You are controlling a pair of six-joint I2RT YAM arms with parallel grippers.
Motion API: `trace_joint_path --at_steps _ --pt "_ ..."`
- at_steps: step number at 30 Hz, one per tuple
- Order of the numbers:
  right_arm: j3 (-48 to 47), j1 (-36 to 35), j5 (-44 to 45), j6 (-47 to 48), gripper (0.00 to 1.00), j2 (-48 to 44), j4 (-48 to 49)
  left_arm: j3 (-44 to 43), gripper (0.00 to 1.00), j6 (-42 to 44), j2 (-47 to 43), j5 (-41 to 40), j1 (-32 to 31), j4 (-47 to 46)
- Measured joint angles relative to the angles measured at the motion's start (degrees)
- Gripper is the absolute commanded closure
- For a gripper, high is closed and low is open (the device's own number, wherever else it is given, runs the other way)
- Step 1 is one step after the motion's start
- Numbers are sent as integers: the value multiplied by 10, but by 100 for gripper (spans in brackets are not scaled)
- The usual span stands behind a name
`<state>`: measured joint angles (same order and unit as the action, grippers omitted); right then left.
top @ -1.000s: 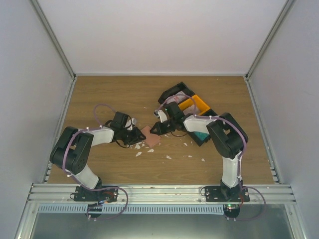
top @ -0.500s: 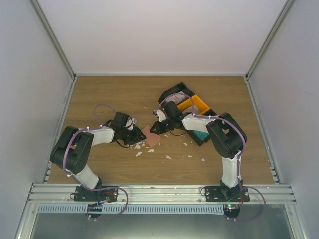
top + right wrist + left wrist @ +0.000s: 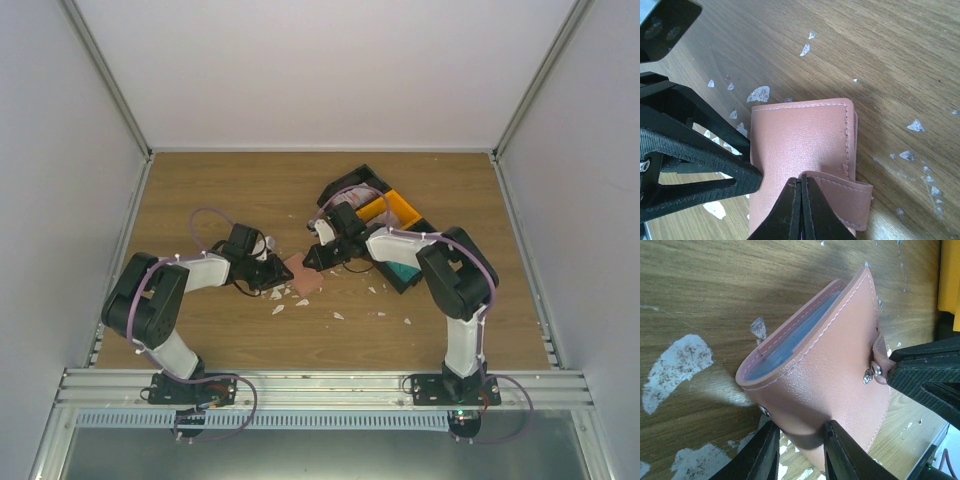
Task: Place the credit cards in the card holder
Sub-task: Close the card holder at the center of the board.
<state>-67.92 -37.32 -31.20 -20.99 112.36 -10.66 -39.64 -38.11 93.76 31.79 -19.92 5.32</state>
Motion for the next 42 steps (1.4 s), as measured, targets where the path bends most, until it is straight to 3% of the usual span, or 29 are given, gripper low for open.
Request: trace_joint_path --at_steps 42 --pt "-10 -1 -23 22 99 16 -10 -3 72 2 4 -2 -1 0"
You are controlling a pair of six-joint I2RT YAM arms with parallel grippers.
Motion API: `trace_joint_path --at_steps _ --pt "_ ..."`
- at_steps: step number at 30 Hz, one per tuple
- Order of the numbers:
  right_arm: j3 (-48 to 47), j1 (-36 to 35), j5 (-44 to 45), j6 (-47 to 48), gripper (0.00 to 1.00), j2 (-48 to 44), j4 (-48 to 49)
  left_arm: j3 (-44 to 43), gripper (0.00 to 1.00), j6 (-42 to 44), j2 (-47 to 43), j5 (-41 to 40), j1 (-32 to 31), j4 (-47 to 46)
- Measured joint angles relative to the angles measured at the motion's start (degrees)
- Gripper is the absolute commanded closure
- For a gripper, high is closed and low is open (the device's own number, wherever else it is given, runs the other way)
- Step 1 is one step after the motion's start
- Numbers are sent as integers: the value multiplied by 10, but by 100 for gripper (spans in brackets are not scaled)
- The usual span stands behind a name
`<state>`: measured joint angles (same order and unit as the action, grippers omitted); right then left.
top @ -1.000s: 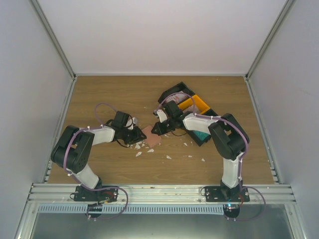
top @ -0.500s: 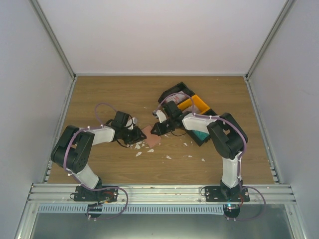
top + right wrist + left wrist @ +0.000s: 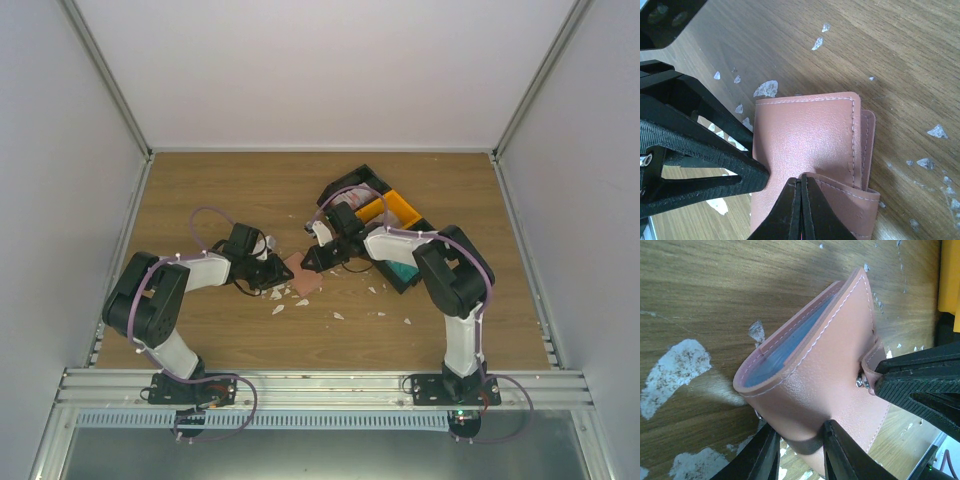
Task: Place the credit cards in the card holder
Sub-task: Close the card holder at the center of the board.
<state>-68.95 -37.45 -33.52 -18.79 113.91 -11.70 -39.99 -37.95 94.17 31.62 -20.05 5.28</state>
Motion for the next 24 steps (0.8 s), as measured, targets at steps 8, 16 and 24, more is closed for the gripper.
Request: trace_joint_path --at_steps 8,16,24 --pt "5 0 3 1 100 2 11 -1 72 0 1 0 0 0" --pt "34 0 3 1 99 0 59 -2 72 0 2 0 0 1" --pt "54 -12 24 2 99 -3 97 -2 72 0 2 0 0 1"
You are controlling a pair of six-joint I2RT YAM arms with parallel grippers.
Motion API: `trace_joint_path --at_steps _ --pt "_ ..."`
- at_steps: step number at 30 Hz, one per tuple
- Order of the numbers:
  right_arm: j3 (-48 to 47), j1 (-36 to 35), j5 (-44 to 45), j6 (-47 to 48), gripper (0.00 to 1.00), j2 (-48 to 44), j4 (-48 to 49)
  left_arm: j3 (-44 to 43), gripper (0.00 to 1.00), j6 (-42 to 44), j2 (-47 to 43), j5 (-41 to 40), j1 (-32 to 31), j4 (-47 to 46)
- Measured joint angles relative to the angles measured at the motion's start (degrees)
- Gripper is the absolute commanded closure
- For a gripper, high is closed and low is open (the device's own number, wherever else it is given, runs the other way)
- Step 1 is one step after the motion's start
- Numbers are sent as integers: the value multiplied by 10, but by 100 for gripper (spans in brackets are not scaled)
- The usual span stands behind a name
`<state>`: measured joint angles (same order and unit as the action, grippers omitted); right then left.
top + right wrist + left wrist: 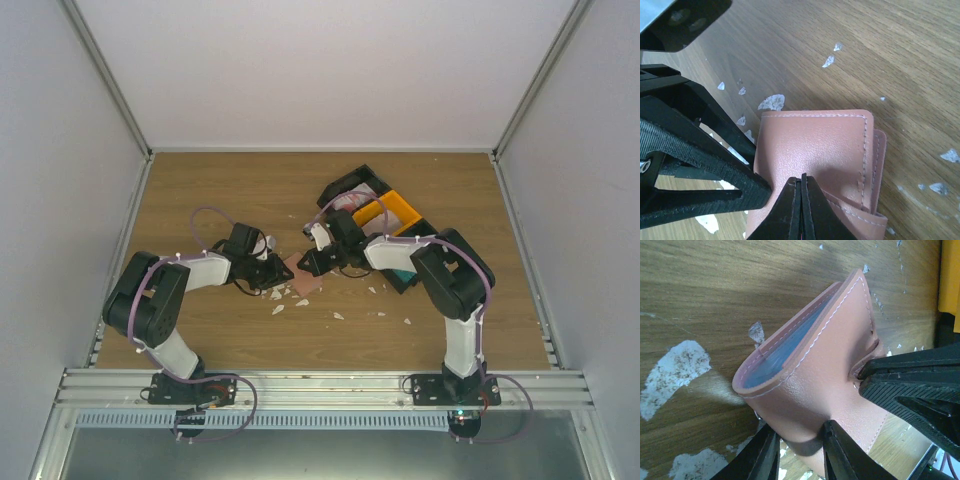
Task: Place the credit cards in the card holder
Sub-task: Close the card holder at the center of the board, then reset both arms
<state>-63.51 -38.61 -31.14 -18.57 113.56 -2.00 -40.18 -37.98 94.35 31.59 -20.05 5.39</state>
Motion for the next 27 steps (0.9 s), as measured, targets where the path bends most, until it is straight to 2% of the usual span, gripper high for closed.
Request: trace_joint_path --at_steps 13,17,21,27 --pt "75 -18 5 -35 98 -12 122 -1 72 0 0 -1 0 0" --pt "65 -19 15 -57 84 -32 80 -2 69 3 -6 -13 -2 4" --pt "29 -19 46 -75 61 -58 -12 -16 62 16 -34 -43 -2 34" --pt "-3 -7 112 -91 45 -163 -83 -61 48 45 -143 -92 -2 82"
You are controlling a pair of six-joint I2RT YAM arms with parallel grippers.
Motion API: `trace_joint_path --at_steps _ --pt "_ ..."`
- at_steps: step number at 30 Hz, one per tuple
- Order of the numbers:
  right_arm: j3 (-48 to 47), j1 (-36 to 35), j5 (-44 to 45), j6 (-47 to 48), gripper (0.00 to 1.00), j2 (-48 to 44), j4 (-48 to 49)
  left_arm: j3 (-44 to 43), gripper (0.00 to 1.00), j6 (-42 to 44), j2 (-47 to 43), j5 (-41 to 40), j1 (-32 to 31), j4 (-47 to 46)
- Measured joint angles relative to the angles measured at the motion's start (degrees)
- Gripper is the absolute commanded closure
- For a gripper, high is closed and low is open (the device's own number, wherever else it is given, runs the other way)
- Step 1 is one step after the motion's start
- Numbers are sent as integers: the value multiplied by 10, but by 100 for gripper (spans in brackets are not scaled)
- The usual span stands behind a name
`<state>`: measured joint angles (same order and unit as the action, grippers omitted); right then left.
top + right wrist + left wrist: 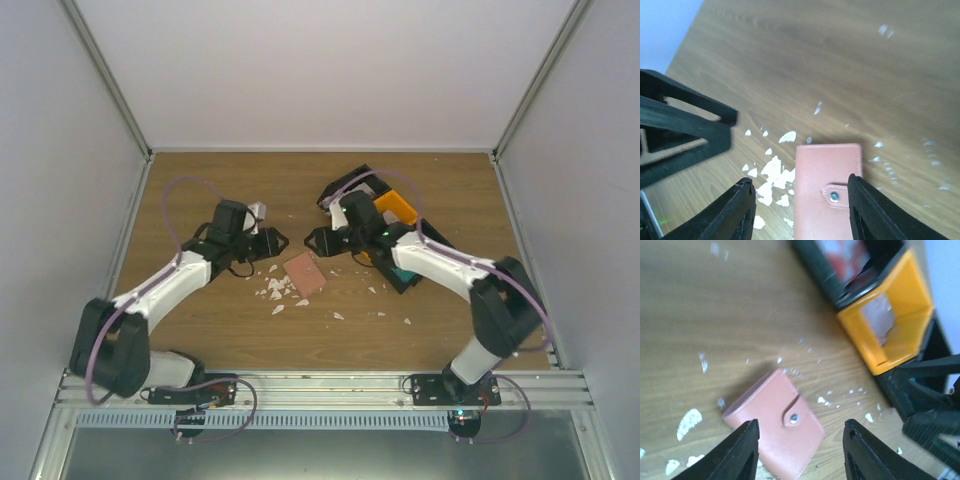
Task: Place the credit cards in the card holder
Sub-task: Reset both arms
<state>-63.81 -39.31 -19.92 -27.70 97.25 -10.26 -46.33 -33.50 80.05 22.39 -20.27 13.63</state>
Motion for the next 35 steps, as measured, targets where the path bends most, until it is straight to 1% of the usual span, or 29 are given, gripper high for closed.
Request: trace_joint_path --at_steps 2,5,6,7,8,9,10,11,17,23,28,32,35 --pt "0 5 37 -3 40 -52 -21 -14 42 12 -47 -20 0 18" --pt "4 9 115 -3 28 -119 -55 -35 25 35 -117 -45 0 44" --pt "9 10 144 -1 23 -142 -66 -41 16 46 -139 -52 0 53" --pt "14 10 167 -3 18 -162 -78 -46 9 59 -160 -59 0 60" --pt "21 10 196 1 13 -187 -93 -51 4 71 -177 -63 0 70" --pt "27 11 220 2 8 -209 -106 -56 1 81 -201 -71 0 81" --pt "33 11 243 3 2 -232 -119 -60 1 90 -217 -76 0 89" --pt "38 11 264 3 1 -253 -129 -64 1 101 -239 -85 0 100" --pt "51 12 380 9 0 -384 -193 -86 1 139 -347 -133 0 141" --pt "52 12 467 2 0 -492 -242 -110 1 162 -428 -192 0 180" --pt "53 12 527 1 0 -574 -263 -153 1 164 -460 -228 0 203" --pt "51 12 559 1 1 -604 -271 -184 1 163 -466 -242 0 211" --pt "51 12 568 2 0 -617 -274 -191 1 163 -471 -248 0 216"
